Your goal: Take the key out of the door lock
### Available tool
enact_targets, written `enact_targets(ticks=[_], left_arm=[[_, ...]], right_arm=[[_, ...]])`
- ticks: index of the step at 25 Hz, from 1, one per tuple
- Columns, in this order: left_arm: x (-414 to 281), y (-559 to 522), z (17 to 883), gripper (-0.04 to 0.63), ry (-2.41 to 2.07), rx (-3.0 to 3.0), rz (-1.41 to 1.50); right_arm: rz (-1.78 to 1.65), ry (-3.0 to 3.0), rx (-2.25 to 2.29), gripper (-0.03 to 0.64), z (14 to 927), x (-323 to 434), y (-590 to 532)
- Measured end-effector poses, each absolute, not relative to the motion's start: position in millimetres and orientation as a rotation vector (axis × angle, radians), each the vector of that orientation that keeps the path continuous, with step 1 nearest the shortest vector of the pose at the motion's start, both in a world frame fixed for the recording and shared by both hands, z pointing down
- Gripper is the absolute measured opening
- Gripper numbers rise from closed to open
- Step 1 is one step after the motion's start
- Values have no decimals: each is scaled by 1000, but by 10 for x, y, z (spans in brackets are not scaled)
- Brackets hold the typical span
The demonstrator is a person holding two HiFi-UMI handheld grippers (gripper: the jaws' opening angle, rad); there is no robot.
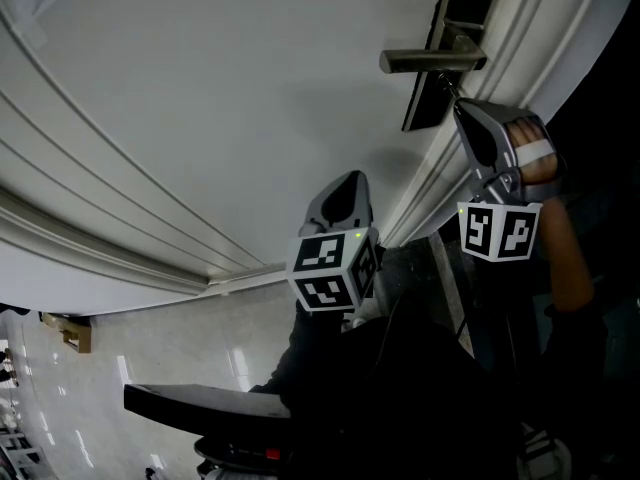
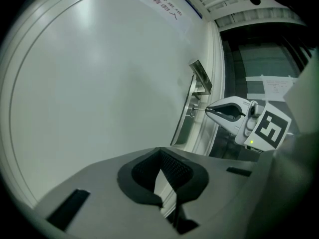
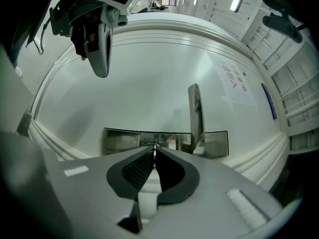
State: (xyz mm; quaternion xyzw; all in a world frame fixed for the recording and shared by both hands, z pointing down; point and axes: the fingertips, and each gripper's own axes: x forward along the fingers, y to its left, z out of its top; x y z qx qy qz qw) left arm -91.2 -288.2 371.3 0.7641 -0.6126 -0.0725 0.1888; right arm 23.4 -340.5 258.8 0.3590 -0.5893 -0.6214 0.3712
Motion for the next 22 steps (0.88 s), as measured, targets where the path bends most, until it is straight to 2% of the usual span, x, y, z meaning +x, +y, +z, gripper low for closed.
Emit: enact_targets(ticks=[22], left_arm=[[-888,-2846,3698,-1,-1719,2148,-214]], right_arm=[[-1591,-1517,927,12,2621,261,-3353]])
